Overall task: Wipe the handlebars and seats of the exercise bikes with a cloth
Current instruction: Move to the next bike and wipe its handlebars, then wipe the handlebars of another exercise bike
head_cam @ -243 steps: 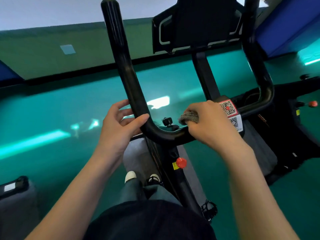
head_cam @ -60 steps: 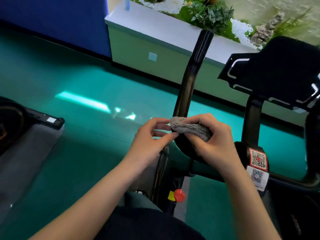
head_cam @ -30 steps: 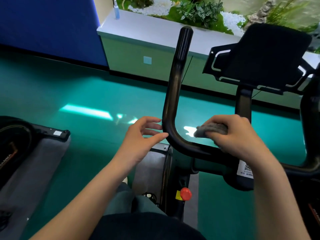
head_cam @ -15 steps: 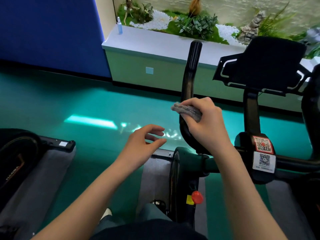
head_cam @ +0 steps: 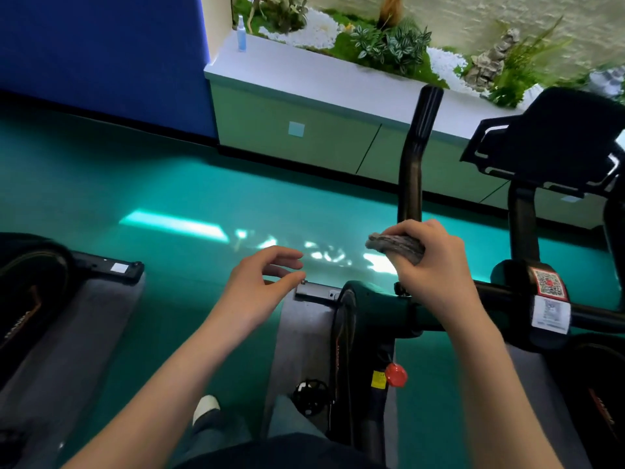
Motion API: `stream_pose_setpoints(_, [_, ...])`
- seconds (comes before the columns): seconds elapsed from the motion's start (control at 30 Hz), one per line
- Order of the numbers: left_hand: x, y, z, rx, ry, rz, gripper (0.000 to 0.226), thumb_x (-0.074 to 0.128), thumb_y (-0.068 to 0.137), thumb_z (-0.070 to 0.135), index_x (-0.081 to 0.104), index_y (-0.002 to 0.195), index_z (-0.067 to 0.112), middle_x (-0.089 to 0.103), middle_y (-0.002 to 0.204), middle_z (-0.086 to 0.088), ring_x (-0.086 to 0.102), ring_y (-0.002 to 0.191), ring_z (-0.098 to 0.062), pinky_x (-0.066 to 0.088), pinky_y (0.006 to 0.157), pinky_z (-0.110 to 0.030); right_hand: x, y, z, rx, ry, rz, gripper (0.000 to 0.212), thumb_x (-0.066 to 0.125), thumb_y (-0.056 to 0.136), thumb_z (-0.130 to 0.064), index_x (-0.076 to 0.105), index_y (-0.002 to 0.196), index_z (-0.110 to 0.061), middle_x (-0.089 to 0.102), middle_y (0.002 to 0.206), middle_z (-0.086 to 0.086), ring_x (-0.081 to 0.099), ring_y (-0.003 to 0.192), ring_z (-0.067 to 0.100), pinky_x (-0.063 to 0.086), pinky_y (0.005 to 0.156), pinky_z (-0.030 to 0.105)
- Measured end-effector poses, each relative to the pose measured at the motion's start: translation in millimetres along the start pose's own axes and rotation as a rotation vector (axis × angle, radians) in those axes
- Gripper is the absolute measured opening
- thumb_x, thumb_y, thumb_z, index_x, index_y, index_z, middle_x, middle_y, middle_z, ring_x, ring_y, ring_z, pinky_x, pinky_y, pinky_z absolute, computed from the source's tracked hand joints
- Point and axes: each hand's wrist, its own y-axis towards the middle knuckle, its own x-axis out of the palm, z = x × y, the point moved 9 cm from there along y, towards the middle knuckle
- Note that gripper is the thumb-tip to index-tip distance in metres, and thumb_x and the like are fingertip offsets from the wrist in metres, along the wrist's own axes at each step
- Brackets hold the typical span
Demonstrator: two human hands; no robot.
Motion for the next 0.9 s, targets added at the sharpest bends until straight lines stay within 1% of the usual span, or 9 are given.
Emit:
stream_pose_setpoints(0.1, [-34,-6,-4,-0.003,0.015,0.048,0.024,0.067,0.083,0.009,0.063,0.088,0.032,0.07,0.09,0.011,0.062,0.083,-0.007,0.045,0.069,-0.012,20,-9,-17,0.107,0.289,0.061,0.017,0.071,0.08,-0.009,0.068,0.083,-0.026,0.062,0.071,-0.001,0.056,0.061,0.014,0.042,0.061,0.023])
stream_pose_setpoints(0.17, [-61,-12,-8,-0.008,0.036,0.084,0.023,0.067,0.083,0.01,0.063,0.088,0.032,0.069,0.09,0.011,0.062,0.084,-0.007,0.045,0.07,-0.014,45,-13,-37,0.168,0.516,0.06,0.014,0.071,0.081,-0.008,0.069,0.083,-0.021,0.062,0.063,-0.002,0.054,0.054,0.015,0.042,0.052,0.023])
stream_pose_setpoints(0.2, [-76,-15,-10,-0.008,0.053,0.102,0.023,0.067,0.083,0.011,0.063,0.089,0.033,0.069,0.091,0.011,0.062,0.085,-0.006,0.045,0.07,-0.014,57,-14,-49,0.171,0.563,0.058,0.015,0.07,0.081,-0.006,0.069,0.082,-0.021,0.062,0.064,-0.002,0.055,0.054,0.013,0.043,0.051,0.022])
stream_pose_setpoints(0.37, [-156,-32,-25,0.014,0.272,0.17,0.017,0.066,0.084,0.018,0.063,0.096,0.029,0.066,0.1,0.015,0.059,0.085,0.003,0.046,0.078,-0.021,114,-15,-120,0.104,0.622,-0.016,0.017,0.069,0.081,-0.004,0.068,0.081,-0.021,0.064,0.063,0.007,0.052,0.046,0.011,0.043,0.044,0.019])
stream_pose_setpoints(0.47, [-205,-44,-39,0.025,0.435,0.212,0.02,0.065,0.086,0.024,0.063,0.105,0.023,0.062,0.106,0.011,0.059,0.092,-0.006,0.042,0.084,-0.024,143,-15,-157,0.069,0.613,-0.058,0.024,0.067,0.081,-0.001,0.067,0.079,-0.024,0.062,0.06,0.004,0.051,0.044,0.012,0.041,0.043,0.02])
stream_pose_setpoints(0.57, [-248,-59,-51,0.036,0.59,0.24,0.027,0.062,0.088,0.029,0.061,0.113,0.018,0.057,0.104,0.008,0.055,0.101,-0.015,0.04,0.092,-0.03,172,-15,-190,0.051,0.623,-0.101,0.026,0.065,0.081,0.0,0.067,0.079,-0.025,0.059,0.054,-0.004,0.05,0.041,0.013,0.04,0.043,0.019])
stream_pose_setpoints(0.63, [-274,-69,-59,0.029,0.706,0.258,0.033,0.058,0.09,0.033,0.059,0.118,0.015,0.058,0.11,0.003,0.052,0.109,-0.02,0.038,0.098,-0.033,191,-16,-211,0.039,0.641,-0.144,0.025,0.064,0.082,0.001,0.068,0.08,-0.024,0.057,0.051,-0.005,0.049,0.04,0.013,0.039,0.042,0.019])
stream_pose_setpoints(0.73, [-308,-88,-81,-0.065,0.834,0.277,0.042,0.052,0.092,0.04,0.052,0.127,0.017,0.053,0.129,0.002,0.046,0.12,-0.02,0.035,0.101,-0.036,222,-20,-240,0.012,0.677,-0.239,0.028,0.063,0.082,0.003,0.068,0.08,-0.025,0.054,0.048,-0.002,0.046,0.038,0.014,0.038,0.04,0.021])
stream_pose_setpoints(0.9, [-356,-119,-125,-0.287,0.953,0.323,0.053,0.042,0.094,0.05,0.042,0.138,0.021,0.044,0.142,0.006,0.037,0.131,-0.014,0.03,0.105,-0.031,265,-21,-266,0.029,0.722,-0.408,0.026,0.061,0.084,0.0,0.069,0.081,-0.024,0.048,0.045,0.0,0.038,0.035,0.015,0.03,0.039,0.016])
